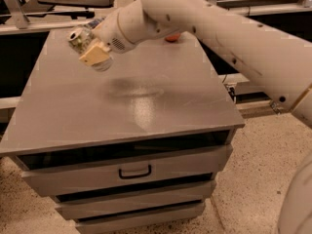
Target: Knock 7up can over
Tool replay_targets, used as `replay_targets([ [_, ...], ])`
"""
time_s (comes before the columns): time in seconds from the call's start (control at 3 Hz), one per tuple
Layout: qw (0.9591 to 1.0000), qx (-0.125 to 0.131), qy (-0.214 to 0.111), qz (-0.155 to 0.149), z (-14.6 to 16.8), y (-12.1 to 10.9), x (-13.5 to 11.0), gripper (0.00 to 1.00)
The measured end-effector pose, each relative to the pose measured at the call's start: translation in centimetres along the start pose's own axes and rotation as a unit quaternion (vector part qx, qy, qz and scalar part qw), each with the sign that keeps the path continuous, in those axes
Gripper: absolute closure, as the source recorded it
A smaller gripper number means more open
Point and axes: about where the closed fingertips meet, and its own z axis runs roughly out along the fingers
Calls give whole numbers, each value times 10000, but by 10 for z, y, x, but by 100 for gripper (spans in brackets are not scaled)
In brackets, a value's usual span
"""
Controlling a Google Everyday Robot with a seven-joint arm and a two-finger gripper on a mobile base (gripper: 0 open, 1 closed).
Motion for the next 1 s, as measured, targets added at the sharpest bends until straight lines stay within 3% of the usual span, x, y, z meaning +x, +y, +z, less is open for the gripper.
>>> replay_targets([
  [0.33,9943,-172,947,-450,-14,-17,30,100],
  [0.67,9770,-676,1832,-859,-10,-5,57,85],
  [1.0,9597,-1200,2269,-1148,2,16,70,62],
])
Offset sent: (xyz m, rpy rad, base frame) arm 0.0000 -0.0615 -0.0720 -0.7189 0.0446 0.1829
